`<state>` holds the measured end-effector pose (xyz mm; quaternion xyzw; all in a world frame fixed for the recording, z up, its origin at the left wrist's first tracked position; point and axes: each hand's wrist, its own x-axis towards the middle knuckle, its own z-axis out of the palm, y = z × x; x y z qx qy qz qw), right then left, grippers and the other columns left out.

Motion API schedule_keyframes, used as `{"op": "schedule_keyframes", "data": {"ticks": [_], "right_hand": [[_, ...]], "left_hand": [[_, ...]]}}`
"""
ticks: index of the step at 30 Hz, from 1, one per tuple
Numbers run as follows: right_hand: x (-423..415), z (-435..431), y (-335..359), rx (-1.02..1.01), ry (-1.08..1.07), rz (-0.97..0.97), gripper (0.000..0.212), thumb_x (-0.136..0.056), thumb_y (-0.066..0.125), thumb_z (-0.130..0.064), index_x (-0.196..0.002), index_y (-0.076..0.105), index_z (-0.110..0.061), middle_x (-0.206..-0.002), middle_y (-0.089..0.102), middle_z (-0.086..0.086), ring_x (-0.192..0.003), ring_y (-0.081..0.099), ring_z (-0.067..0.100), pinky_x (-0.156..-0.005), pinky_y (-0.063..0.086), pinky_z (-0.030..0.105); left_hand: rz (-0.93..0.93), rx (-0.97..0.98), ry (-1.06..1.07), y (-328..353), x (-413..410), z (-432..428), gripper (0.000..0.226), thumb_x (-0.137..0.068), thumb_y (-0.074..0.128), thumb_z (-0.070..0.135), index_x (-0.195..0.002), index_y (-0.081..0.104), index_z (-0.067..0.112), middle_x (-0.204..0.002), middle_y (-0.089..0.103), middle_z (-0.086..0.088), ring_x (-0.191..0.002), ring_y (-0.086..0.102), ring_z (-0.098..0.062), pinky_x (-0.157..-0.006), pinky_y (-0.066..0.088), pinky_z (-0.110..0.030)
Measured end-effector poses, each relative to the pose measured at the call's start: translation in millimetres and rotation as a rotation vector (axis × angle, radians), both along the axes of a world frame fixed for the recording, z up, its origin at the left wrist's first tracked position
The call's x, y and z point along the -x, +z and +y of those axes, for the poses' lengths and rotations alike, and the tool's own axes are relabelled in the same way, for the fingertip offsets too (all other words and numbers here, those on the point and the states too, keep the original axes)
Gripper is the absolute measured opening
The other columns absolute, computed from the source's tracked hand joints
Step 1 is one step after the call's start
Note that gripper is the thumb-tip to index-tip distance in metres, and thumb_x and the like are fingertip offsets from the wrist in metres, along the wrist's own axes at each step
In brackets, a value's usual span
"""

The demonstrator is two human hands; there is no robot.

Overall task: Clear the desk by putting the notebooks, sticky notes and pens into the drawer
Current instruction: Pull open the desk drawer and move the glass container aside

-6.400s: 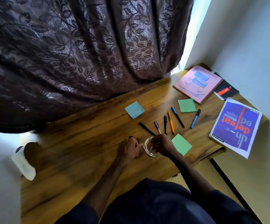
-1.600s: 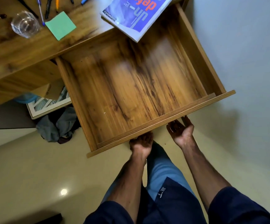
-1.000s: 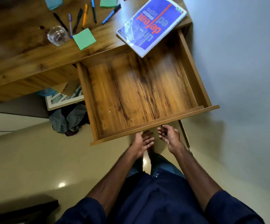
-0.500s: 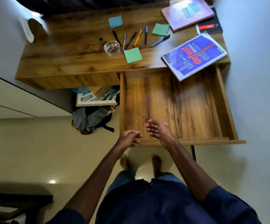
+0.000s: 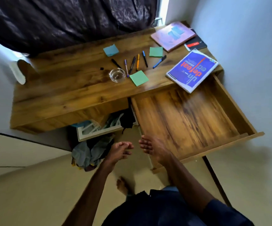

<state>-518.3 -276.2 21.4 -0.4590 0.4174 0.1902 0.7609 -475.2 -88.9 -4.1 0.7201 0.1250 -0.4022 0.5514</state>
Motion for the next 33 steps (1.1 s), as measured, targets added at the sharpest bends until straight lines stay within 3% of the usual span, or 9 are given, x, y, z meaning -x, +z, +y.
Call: {"op": "schedule_keyframes", "data": {"ticks": [2,6,12,21,26,29,33], "right_hand": [[-7.4,26.8,1.5,0.014,0.009,-0.003,0.015,-0.098,0.062,-0.02,-0.102,0.07,-0.009,-0.083,0.075,0.004,-0.068,0.065,0.015,-0.063,0.05,0.025],[-26.1,58.5,7.2,0.049,0.035,-0.048,0.024,-0.095,0.066,-0.023,-0.11,0.07,-0.004,-0.091,0.075,0.005,-0.072,0.066,0.015,-0.067,0.051,0.027],[-71.8,91.8,15.7,0.069,0.03,-0.127,0.027,-0.095,0.066,-0.025,-0.111,0.072,-0.004,-0.093,0.077,0.007,-0.073,0.067,0.015,-0.068,0.052,0.028],[-148.7,114.6,22.2,0.07,-0.011,-0.173,0.028,-0.095,0.066,-0.021,-0.113,0.071,0.0,-0.093,0.075,0.011,-0.067,0.067,0.014,-0.061,0.051,0.025],[-206.3,99.9,16.3,0.07,-0.042,-0.165,0.017,-0.095,0.066,-0.019,-0.102,0.073,-0.006,-0.094,0.075,0.012,-0.07,0.067,0.018,-0.064,0.05,0.028],[-250.1,84.2,10.7,0.103,-0.019,-0.167,0.024,-0.094,0.068,-0.024,-0.107,0.072,-0.005,-0.106,0.077,0.015,-0.091,0.073,0.028,-0.071,0.053,0.03],[-311.4,64.3,19.6,0.109,0.039,-0.181,0.029,-0.095,0.066,-0.026,-0.114,0.069,-0.005,-0.108,0.076,0.012,-0.084,0.069,0.02,-0.07,0.053,0.029]], "left_hand": [[-0.024,-0.023,-0.001,6.4,-18.0,32.3,0.024,-0.107,0.048,0.021,-0.109,0.071,0.013,-0.104,0.078,-0.001,-0.081,0.069,-0.016,-0.072,0.052,-0.03],[-0.05,-0.026,0.039,14.9,-51.0,75.9,0.022,-0.106,0.049,0.018,-0.107,0.07,0.011,-0.103,0.077,-0.005,-0.069,0.067,-0.012,-0.062,0.051,-0.023],[-0.125,-0.005,0.086,30.8,-92.0,100.7,0.023,-0.106,0.048,0.019,-0.102,0.07,0.014,-0.105,0.077,-0.004,-0.074,0.067,-0.013,-0.064,0.051,-0.023],[-0.23,0.024,0.055,44.1,-159.4,96.7,0.022,-0.105,0.051,0.023,-0.106,0.072,0.019,-0.103,0.078,0.004,-0.09,0.069,-0.014,-0.081,0.055,-0.035],[-0.231,0.025,0.053,32.5,-217.3,78.6,0.021,-0.104,0.052,0.021,-0.105,0.073,0.017,-0.103,0.078,0.0,-0.09,0.07,-0.015,-0.073,0.054,-0.03],[-0.225,0.019,0.068,28.8,-257.3,63.7,0.024,-0.105,0.05,0.02,-0.106,0.073,0.014,-0.103,0.079,0.0,-0.092,0.071,-0.016,-0.074,0.054,-0.03],[-0.205,-0.007,0.08,29.2,-311.4,42.3,0.024,-0.104,0.051,0.02,-0.106,0.074,0.014,-0.103,0.078,0.0,-0.088,0.07,-0.014,-0.075,0.056,-0.03]]}}
